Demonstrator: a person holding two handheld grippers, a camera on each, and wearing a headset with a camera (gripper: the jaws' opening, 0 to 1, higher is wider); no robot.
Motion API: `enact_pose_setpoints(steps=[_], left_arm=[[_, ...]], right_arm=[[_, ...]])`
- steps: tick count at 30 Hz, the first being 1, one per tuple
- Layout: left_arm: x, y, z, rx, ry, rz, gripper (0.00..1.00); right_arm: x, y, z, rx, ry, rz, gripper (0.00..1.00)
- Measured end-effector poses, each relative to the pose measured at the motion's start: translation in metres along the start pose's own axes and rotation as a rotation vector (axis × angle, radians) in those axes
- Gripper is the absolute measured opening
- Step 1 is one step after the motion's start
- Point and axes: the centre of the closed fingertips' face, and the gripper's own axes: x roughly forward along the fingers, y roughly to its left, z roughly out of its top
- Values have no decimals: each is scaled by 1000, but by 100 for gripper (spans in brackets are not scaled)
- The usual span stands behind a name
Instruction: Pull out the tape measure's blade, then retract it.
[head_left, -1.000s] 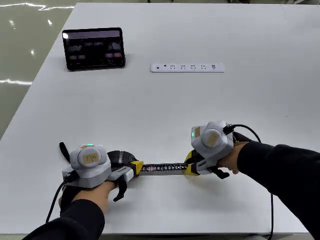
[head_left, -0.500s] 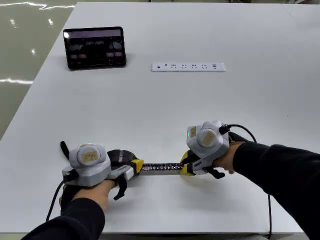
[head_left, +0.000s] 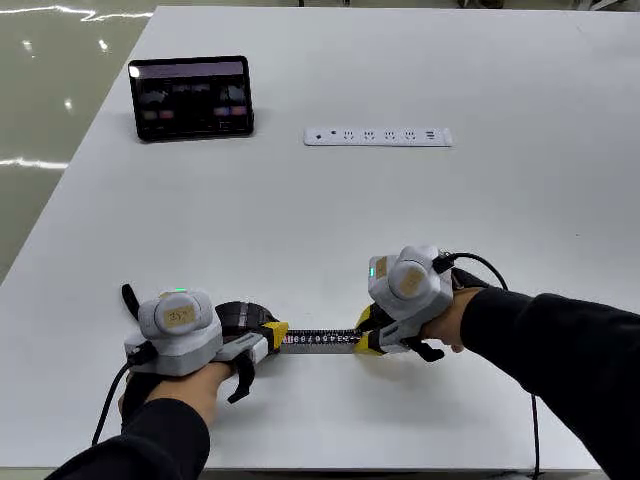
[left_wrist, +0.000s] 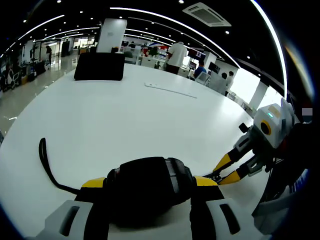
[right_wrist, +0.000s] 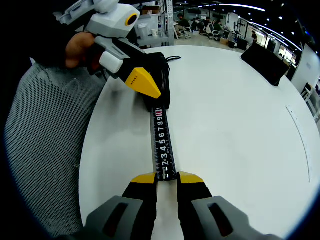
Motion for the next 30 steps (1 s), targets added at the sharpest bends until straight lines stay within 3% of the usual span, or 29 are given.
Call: enact_pose_setpoints(steps=[30], left_arm=[[0, 0, 0, -4, 0, -7, 61]], right_arm=[[9, 0, 13, 2, -22, -1, 10]])
